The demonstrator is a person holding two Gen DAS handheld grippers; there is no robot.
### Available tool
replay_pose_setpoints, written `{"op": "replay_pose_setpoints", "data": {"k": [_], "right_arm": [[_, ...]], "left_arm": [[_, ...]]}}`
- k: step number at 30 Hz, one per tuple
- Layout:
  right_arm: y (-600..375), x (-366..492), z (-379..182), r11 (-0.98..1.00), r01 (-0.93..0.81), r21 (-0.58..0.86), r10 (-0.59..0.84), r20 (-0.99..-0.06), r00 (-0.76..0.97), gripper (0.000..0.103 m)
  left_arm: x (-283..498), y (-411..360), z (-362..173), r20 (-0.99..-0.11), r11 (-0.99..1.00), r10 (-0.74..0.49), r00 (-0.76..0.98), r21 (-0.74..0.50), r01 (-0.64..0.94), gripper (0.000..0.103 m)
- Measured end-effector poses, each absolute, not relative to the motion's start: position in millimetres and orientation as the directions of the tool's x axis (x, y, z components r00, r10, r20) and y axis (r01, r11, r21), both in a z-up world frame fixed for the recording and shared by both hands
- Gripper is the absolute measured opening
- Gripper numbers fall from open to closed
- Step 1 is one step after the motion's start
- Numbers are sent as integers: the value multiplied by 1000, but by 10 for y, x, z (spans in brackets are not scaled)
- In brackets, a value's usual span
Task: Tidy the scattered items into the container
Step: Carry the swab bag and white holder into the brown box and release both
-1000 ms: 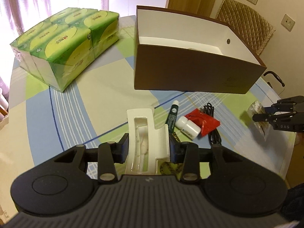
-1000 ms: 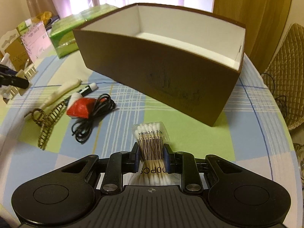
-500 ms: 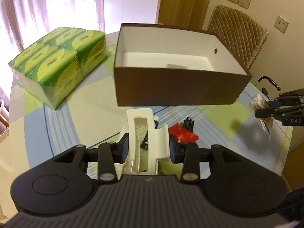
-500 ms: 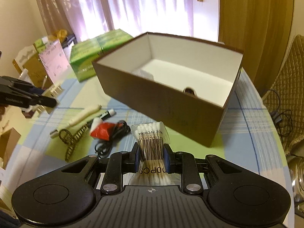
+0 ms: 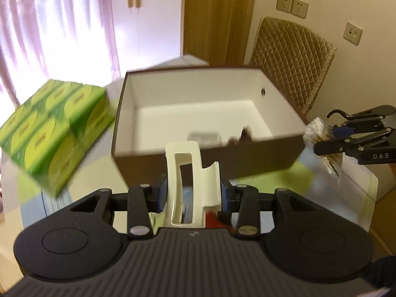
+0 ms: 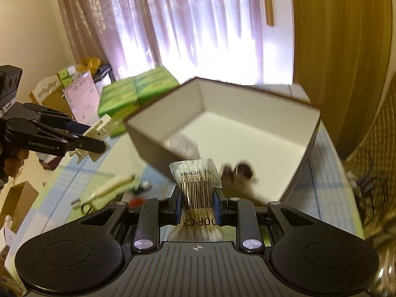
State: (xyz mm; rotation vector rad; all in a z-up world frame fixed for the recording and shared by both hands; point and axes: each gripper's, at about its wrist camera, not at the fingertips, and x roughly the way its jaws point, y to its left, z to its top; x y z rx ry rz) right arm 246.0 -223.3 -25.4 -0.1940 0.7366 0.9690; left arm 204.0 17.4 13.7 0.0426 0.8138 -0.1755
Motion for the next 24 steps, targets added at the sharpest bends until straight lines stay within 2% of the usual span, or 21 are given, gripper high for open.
{"op": "replay_pose_setpoints", "data": {"k": [6, 10, 15, 19, 24], "right_arm": [[-1953, 2907, -122, 563, -812, 155, 699, -613, 368, 27], [-1699, 3184, -163, 561, -818, 132, 688, -623, 372, 27], [-1464, 3582, -398, 583, -794, 173, 658, -673, 337, 27], [-1324, 3868, -639, 621, -769, 151, 596, -728, 338, 27], [-1253, 4170, -866, 665, -721, 194, 545, -786, 291, 27]], "left_arm": [[2630, 37, 328, -695, 977, -159, 701, -7, 214, 36], [3089, -66, 335, -700, 973, -167, 694, -4, 230, 36], [3615, -141, 149, -724, 972, -172, 668, -16, 234, 36], [4021, -169, -114, -764, 977, -152, 627, -18, 215, 36], [4386, -215, -437, -819, 981, -153, 553, -59, 184, 36]]}}
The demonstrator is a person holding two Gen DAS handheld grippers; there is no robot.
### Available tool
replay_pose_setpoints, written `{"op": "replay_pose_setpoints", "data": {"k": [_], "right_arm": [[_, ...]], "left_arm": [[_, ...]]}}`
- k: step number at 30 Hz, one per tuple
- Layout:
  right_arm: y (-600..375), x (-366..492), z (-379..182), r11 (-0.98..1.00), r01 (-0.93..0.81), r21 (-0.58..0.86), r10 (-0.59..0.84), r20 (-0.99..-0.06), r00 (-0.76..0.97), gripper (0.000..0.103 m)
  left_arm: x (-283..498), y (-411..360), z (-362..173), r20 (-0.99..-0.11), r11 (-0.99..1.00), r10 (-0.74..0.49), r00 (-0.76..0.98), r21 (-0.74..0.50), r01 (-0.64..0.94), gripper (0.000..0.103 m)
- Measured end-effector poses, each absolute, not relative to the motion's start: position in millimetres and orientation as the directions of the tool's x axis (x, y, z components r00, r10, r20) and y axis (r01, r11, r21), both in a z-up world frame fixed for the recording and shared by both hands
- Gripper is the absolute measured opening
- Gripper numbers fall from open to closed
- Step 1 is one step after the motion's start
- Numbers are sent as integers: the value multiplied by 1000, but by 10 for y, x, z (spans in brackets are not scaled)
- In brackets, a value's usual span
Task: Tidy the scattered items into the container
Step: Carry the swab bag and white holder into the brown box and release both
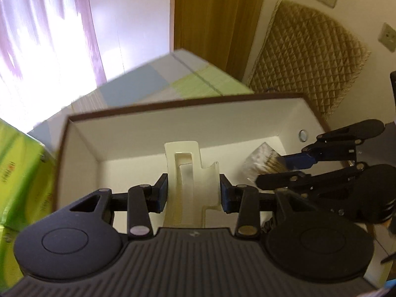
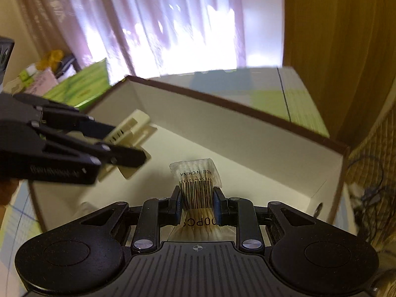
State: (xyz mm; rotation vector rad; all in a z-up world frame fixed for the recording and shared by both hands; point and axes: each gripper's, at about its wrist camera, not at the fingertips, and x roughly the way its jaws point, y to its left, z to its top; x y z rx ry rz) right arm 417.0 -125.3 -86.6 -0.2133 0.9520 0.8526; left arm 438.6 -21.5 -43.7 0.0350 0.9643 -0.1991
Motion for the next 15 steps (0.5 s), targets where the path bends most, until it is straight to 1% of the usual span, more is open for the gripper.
{"op": "replay_pose_setpoints", "data": {"k": [7, 8, 9, 11, 14, 15], "right_arm": [[-1219, 4359, -1035, 708, -676, 205, 493, -828, 265, 27], [-1215, 4360, -1045, 710, -674, 204, 489, -832, 262, 27], [-1212, 4369, -1059, 712, -673, 203, 485, -835, 260, 27], [-1216, 4394, -1080, 715, -667, 207, 481, -839, 255, 27], [-1218, 4423, -1099, 718, -662, 214, 482, -839, 252, 27], [-1221, 4424, -1096, 718, -662, 216, 484, -838, 252, 27]], "left_arm": [[4541, -227, -808, -864, 982, -168, 475, -107, 153, 36], [4553, -219, -839, -869, 983, -169, 465, -113, 146, 38], [4559, -205, -869, -875, 983, -172, 452, -121, 140, 44], [4564, -197, -879, -879, 984, -164, 447, -113, 139, 45], [4540, -190, -873, -882, 986, -142, 449, -84, 147, 52], [4540, -185, -865, -882, 986, -140, 451, -82, 146, 52]]}}
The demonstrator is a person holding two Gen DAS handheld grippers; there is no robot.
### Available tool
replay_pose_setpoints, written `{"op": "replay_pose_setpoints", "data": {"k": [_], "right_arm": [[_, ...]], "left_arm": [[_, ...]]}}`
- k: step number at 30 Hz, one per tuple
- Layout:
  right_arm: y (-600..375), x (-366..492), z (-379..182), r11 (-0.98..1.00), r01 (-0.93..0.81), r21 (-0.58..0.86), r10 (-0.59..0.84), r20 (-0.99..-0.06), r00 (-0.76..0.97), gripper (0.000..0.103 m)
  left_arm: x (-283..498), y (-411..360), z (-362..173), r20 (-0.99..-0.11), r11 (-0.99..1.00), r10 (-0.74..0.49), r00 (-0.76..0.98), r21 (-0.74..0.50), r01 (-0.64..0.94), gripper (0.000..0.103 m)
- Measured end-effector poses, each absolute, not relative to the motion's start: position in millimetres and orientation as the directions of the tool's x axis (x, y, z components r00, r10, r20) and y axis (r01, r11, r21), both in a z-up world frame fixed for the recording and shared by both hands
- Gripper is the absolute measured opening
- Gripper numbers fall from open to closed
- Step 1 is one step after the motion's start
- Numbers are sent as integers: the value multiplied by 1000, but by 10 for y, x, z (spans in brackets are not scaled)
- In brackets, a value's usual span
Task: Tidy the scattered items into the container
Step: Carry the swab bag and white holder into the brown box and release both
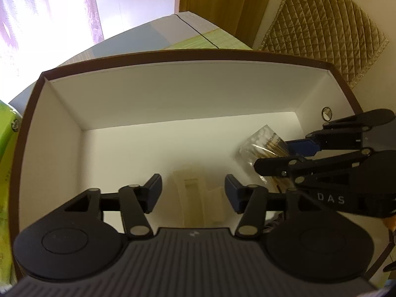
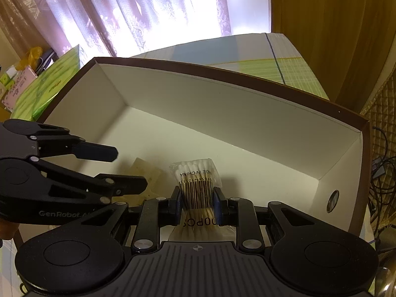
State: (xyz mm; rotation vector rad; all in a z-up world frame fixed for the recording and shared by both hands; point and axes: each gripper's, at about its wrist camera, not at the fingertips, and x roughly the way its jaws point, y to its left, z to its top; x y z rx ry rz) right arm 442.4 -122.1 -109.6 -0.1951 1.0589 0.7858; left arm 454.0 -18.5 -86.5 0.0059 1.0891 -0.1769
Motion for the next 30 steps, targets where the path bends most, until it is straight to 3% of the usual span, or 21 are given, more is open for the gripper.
{"op": "replay_pose_setpoints", "data": {"k": [7, 8, 10, 12, 14, 21, 30], "right_arm": [[-1146, 4367, -1037, 698, -689, 195, 484, -838, 253, 28], [-1099, 4359, -1036, 691, -698, 186, 479, -841, 250, 37], [-1070, 4332, -1026, 713, -694, 101, 426, -848, 315, 77], [-1091, 4301, -998, 702, -711, 41, 425, -826, 372, 96], [-1150, 4269, -954, 660, -745, 97, 484, -813, 323, 101], [-1208, 4009, -873, 576, -816, 49, 472, -835, 283, 103], [-1293, 3781, -803, 558, -829, 21, 474, -829, 298, 103]], "left_arm": [[4497, -136, -803, -881, 990, -104, 461, -47, 134, 62], [4489, -137, -796, -882, 990, -93, 461, -34, 135, 68], [4465, -118, -780, -883, 991, -68, 465, -5, 135, 70], [4439, -63, -775, -884, 993, -46, 465, 12, 119, 74], [4418, 7, -758, -885, 995, -55, 462, -11, 96, 80], [4289, -26, -646, -883, 995, -36, 469, 13, 100, 91], [4076, -183, -569, -883, 986, 47, 467, 115, 118, 95]]}}
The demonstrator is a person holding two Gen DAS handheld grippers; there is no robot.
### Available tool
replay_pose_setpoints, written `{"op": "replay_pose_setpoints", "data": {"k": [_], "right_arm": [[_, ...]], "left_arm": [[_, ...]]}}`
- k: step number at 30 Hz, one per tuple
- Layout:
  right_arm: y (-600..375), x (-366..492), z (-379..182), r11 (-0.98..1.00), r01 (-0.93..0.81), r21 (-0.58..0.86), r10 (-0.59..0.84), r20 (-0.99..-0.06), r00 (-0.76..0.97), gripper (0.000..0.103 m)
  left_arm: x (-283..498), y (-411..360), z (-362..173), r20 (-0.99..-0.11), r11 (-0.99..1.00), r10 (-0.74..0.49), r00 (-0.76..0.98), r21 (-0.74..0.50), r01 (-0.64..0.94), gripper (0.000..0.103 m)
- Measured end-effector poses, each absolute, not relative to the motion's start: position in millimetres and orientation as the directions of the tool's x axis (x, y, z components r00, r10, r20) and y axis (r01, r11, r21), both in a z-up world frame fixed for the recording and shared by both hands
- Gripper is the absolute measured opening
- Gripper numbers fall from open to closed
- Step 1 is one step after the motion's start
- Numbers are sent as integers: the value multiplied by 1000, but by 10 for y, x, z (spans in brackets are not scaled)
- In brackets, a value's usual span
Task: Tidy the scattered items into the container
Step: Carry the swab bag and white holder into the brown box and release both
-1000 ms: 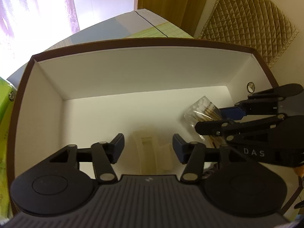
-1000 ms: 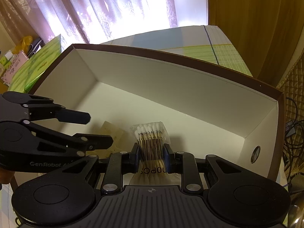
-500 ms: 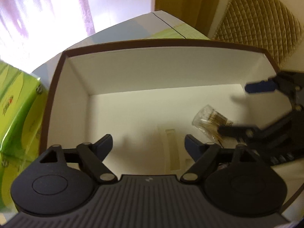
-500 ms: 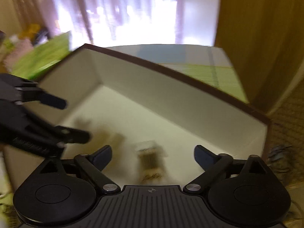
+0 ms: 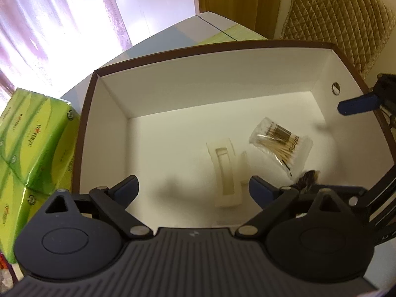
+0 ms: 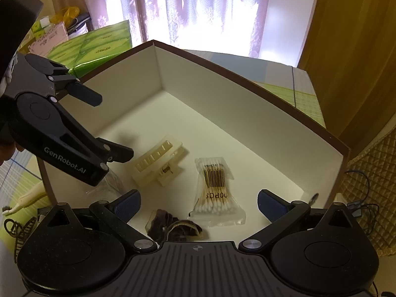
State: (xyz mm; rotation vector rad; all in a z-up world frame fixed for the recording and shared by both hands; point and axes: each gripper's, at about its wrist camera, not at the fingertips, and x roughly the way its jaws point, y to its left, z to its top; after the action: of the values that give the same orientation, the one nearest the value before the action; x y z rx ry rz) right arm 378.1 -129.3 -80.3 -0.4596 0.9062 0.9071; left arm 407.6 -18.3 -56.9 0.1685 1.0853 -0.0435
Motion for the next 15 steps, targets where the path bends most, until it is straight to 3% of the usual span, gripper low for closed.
{"op": "replay_pose_setpoints", "data": {"k": [15], "right_arm": [[-1475, 3625, -557, 607, -795, 19, 482, -804, 348, 103]], "left_arm": [[3752, -313, -246, -853, 984, 60, 519, 137, 112, 96]]}}
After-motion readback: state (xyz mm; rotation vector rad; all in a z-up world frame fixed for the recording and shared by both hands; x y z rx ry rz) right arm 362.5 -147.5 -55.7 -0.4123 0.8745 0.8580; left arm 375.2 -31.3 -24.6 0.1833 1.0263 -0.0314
